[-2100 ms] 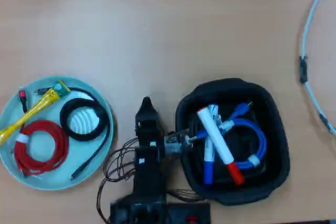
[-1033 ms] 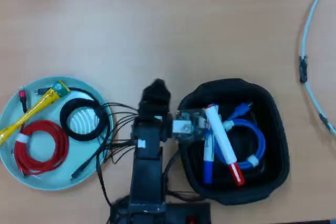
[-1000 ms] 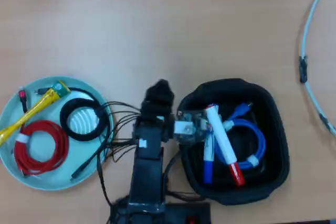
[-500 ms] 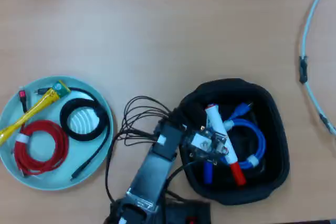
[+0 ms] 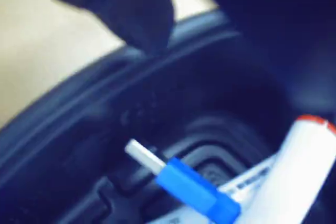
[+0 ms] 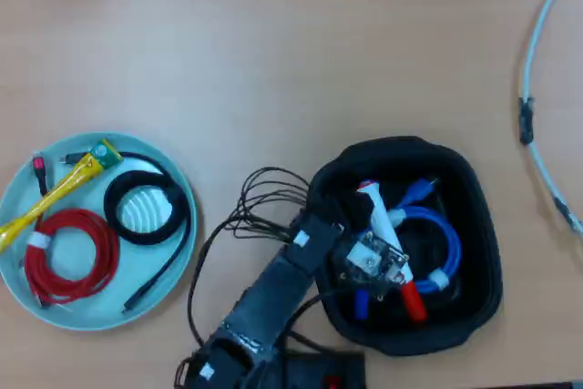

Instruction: Pick up the red pen and put it in the green bowl

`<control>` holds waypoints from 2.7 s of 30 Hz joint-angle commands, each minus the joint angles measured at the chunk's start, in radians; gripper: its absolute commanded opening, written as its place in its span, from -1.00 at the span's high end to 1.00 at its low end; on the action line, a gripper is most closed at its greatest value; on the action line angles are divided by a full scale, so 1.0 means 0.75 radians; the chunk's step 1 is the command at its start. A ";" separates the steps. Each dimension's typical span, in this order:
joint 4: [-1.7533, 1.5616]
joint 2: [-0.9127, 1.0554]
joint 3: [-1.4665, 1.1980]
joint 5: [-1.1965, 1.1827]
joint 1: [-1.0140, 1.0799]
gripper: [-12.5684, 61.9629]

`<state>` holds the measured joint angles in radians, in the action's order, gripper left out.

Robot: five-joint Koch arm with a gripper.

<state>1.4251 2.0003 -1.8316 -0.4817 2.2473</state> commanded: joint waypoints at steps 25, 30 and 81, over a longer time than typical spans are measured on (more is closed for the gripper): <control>-0.233 -0.305 -0.002 0.065 0.358 -0.42; -0.276 -0.401 -0.010 0.063 0.362 -0.42; -0.119 -0.129 0.067 0.074 0.237 0.88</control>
<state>1.2839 1.7948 -1.8577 -0.4433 2.4421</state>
